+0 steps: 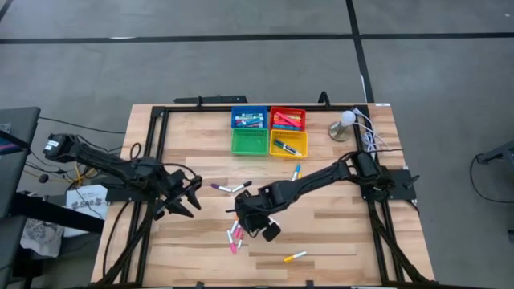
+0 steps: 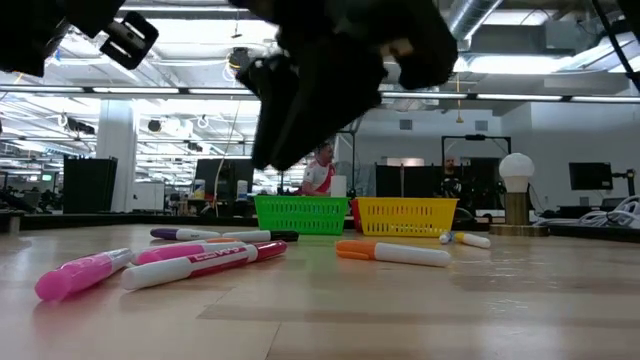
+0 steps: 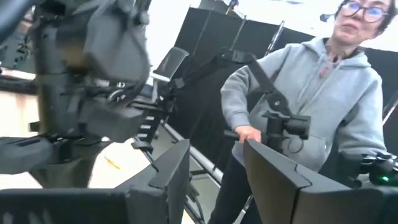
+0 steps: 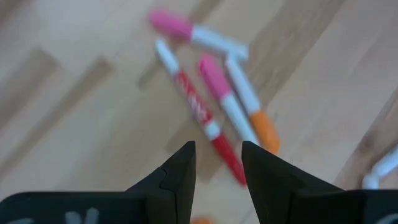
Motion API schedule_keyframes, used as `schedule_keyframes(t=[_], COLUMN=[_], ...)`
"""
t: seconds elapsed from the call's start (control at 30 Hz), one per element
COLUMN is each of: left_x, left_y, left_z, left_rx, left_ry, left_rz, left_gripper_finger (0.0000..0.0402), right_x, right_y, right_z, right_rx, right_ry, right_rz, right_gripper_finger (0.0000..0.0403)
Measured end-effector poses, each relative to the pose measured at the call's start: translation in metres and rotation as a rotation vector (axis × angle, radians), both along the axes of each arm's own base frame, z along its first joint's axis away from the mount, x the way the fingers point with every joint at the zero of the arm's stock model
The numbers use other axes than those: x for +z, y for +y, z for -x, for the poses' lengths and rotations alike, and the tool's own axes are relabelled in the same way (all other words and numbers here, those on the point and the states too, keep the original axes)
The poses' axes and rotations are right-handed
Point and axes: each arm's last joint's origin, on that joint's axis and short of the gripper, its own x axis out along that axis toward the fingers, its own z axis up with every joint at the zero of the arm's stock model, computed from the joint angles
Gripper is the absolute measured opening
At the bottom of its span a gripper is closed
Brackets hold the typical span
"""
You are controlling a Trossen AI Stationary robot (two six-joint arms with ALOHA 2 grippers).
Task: Pick & Place Markers
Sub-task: Put the red highlighter in the yellow bin
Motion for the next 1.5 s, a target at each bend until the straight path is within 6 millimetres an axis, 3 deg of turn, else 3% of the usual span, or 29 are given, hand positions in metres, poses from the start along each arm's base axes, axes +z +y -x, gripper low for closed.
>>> schedule_keyframes(t=[0.27,0.63,1.17,1.5], left_x=[-0.009,-0.009,-0.006,-0.005], left_y=[0.003,0.004,0.004,0.004], left_z=[0.014,0.014,0.015,0.015], left_rx=[-0.017,-0.017,-0.011,-0.011], left_ry=[-0.045,-0.050,-0.079,-0.093], left_rz=[0.009,0.011,0.020,0.024], left_gripper_finger=[0.0150,0.0150,0.0150,0.0150], right_x=[-0.011,-0.038,-0.034,-0.033], right_y=[-0.006,-0.006,-0.006,-0.029], right_z=[-0.005,-0.007,-0.012,-0.019], right_rx=[-0.010,-0.011,0.028,-0.014], right_ry=[0.020,0.089,0.021,0.014], right_rz=[-0.007,0.010,0.009,-0.017], right_gripper_finger=[0.0120,0.0120,0.0120,0.0120])
